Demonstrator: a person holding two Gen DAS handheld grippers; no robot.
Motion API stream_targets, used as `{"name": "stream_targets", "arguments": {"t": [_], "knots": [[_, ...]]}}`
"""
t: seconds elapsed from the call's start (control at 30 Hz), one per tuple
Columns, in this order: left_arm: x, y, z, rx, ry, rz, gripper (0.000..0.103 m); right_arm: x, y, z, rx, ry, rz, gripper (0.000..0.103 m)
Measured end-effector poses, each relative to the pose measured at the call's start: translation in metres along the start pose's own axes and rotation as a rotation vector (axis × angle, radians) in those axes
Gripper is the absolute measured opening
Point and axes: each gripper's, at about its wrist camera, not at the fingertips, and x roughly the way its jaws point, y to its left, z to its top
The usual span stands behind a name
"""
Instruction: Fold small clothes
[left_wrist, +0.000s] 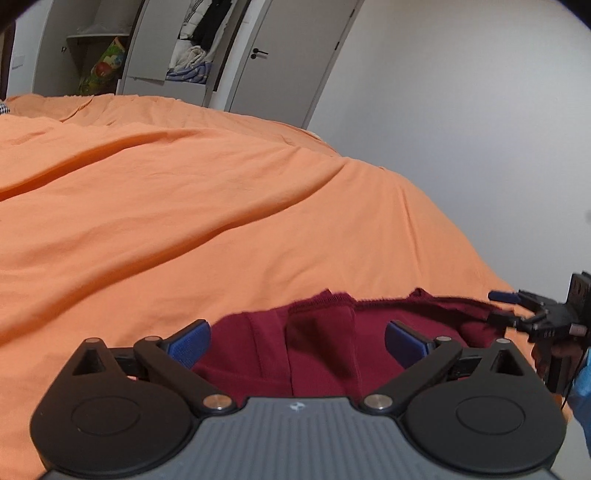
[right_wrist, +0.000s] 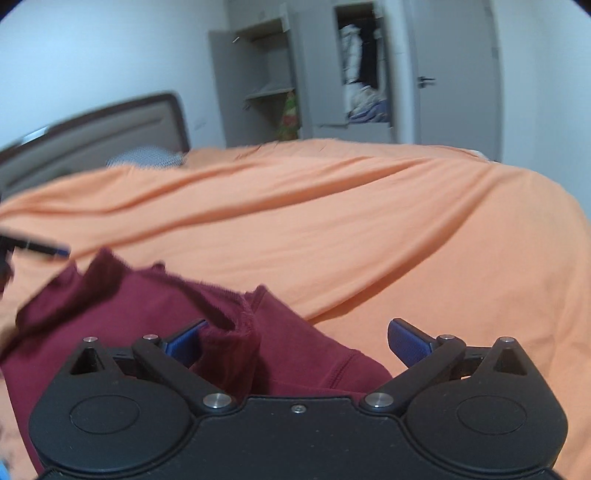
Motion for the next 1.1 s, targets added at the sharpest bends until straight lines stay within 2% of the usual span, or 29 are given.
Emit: {"name": "stream_targets", "arguments": {"t": [0.1, 0.2, 0.33, 0.4, 0.47, 0.5, 0.53, 0.57, 0.6, 0.63, 0.67, 0.7, 0.77, 0.8, 0.9, 0.97, 1.1], "knots": [[-0.003, -0.024, -0.015, 0.048, -0.001, 0.016, 0.102, -0.016, -0.004, -0.006, 0.082, -0.04, -0.028, 0.102], [-0.015, -0.044, -0.039, 0.109, -0.008, 0.045, 0.102, -0.039, 0.001, -0.022, 0.093, -0.081, -0.082, 0.102], [-0.023, -0.068, -0.07, 0.189, -0.029, 0.175, 0.102, -0.062, 0.027, -0.047, 0.024, -0.11, -0.121, 0.102], [-0.024, -0.075, -0.078, 0.188, -0.04, 0.22, 0.102, -0.068, 0.04, -0.061, -0.019, -0.114, -0.13, 0.102], [-0.024, -0.078, -0.079, 0.171, -0.048, 0.223, 0.102, -0.066, 0.05, -0.07, -0.047, -0.093, -0.14, 0.102], [-0.022, -0.079, -0.08, 0.159, -0.049, 0.22, 0.099, -0.063, 0.054, -0.072, -0.058, -0.081, -0.139, 0.102], [-0.019, -0.08, -0.079, 0.146, -0.044, 0.227, 0.092, -0.059, 0.057, -0.075, -0.066, -0.07, -0.141, 0.101], [-0.015, -0.079, -0.078, 0.136, -0.032, 0.24, 0.087, -0.056, 0.059, -0.077, -0.071, -0.061, -0.142, 0.093], [-0.012, -0.079, -0.078, 0.129, -0.017, 0.253, 0.074, -0.054, 0.061, -0.078, -0.077, -0.052, -0.139, 0.089], [-0.008, -0.079, -0.077, 0.12, 0.001, 0.262, 0.051, -0.051, 0.062, -0.079, -0.08, -0.044, -0.142, 0.082], [-0.006, -0.076, -0.078, 0.107, 0.014, 0.262, 0.04, -0.048, 0.063, -0.079, -0.075, -0.043, -0.152, 0.075], [-0.006, -0.075, -0.078, 0.091, 0.015, 0.258, 0.031, -0.047, 0.062, -0.079, -0.064, -0.047, -0.16, 0.071], [-0.01, -0.071, -0.079, 0.073, -0.002, 0.246, 0.018, -0.046, 0.061, -0.078, -0.034, -0.056, -0.17, 0.051], [-0.015, -0.07, -0.079, 0.064, -0.013, 0.25, 0.01, -0.047, 0.059, -0.076, -0.024, -0.058, -0.179, 0.047], [-0.031, -0.062, -0.078, -0.02, -0.064, 0.237, 0.007, -0.049, 0.057, -0.076, -0.009, -0.07, -0.199, 0.03], [-0.043, -0.055, -0.077, -0.079, -0.101, 0.223, 0.005, -0.052, 0.055, -0.077, -0.008, -0.076, -0.211, 0.008], [-0.058, -0.042, -0.079, -0.166, -0.139, 0.239, 0.004, -0.053, 0.053, -0.081, -0.005, -0.075, -0.225, 0.003]]}}
